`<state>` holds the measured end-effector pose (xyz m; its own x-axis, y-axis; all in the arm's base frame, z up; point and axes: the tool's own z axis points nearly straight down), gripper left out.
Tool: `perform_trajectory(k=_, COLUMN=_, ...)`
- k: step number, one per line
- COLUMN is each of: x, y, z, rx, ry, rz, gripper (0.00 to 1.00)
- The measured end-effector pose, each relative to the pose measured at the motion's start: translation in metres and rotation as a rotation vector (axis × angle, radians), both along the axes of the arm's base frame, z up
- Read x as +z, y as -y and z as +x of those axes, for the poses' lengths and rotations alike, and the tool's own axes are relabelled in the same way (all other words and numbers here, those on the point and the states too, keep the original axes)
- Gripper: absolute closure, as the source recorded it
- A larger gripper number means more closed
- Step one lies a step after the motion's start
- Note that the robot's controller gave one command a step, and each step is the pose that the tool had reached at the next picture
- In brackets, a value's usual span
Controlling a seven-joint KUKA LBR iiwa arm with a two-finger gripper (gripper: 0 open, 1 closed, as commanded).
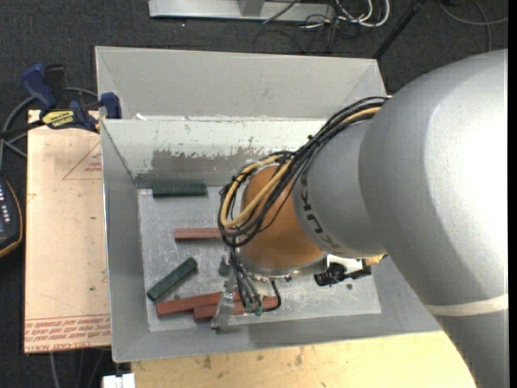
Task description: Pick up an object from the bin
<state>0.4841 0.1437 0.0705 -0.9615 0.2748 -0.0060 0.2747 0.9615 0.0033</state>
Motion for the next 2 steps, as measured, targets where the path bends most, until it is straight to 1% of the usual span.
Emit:
perform_trajectory(k=1, x=0.0004, y=0.0003, z=0.0015, rx=-0.002, ry=-0.002, rz=0.000, gripper=0.00)
perform_trajectory(k=2, x=0.0000, y=0.0001, z=0.0004, rx=-0.001, ry=-0.006, rz=0.000, gripper=1.00)
